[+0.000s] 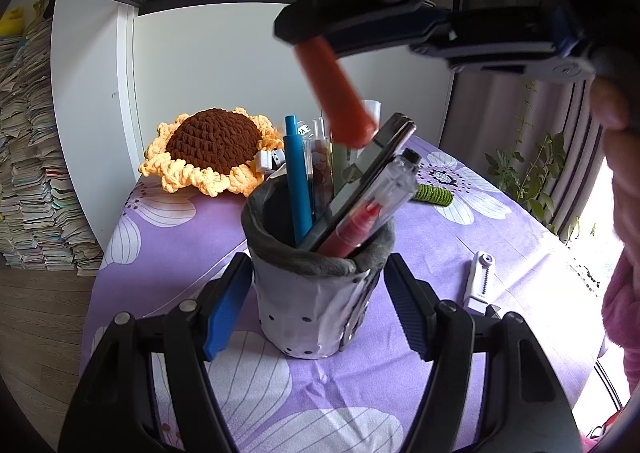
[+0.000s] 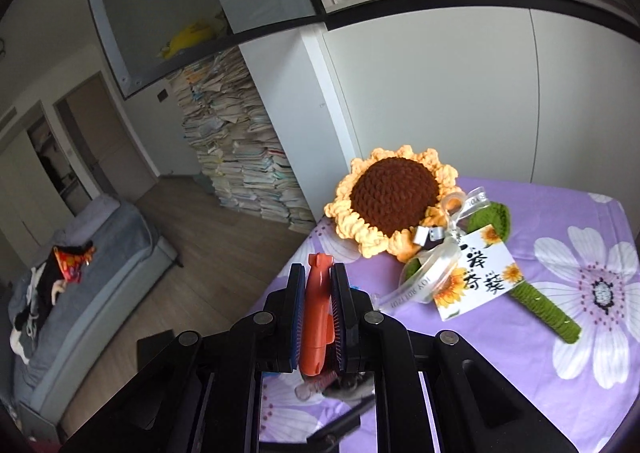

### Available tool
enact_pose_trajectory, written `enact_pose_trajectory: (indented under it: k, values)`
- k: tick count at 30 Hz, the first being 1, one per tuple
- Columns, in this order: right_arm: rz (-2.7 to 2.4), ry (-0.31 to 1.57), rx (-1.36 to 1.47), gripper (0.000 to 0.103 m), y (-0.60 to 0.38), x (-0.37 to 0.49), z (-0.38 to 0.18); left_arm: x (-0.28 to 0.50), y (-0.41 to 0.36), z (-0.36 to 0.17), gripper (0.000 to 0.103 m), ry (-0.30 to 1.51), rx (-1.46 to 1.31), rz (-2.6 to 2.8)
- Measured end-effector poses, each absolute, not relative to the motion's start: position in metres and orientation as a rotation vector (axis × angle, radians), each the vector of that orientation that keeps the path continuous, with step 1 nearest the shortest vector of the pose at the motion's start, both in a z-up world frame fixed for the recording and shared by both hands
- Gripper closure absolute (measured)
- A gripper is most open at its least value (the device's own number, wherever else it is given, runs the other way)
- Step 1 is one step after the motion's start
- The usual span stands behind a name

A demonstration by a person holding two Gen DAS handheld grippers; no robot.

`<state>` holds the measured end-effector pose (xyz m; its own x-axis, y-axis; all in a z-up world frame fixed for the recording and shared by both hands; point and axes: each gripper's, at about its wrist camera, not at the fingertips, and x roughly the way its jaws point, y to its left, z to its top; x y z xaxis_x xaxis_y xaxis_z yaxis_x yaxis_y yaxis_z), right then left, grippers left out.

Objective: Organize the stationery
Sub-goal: 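Lift the orange highlighter and insert it into the held cup, then move the right gripper back over the white eraser on the cloth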

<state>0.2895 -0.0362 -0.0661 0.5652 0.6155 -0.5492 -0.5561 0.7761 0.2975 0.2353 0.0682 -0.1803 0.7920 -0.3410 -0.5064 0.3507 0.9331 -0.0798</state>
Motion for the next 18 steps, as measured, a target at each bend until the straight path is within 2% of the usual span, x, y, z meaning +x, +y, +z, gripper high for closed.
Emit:
enact_pose_trajectory:
  k: [7, 18]
  values:
    - [0.701, 0.708, 0.138, 0.090, -0.035, 0.303, -0.095, 0.235, 0.068, -0.182, 0.035, 0.552, 0.014, -0.375]
    - [0.687, 0.679, 0.107, 0.090, -0.060, 0.276, -0.083, 0.237, 0.067, -0.182, 0.035, 0.556, 0.012, -0.374]
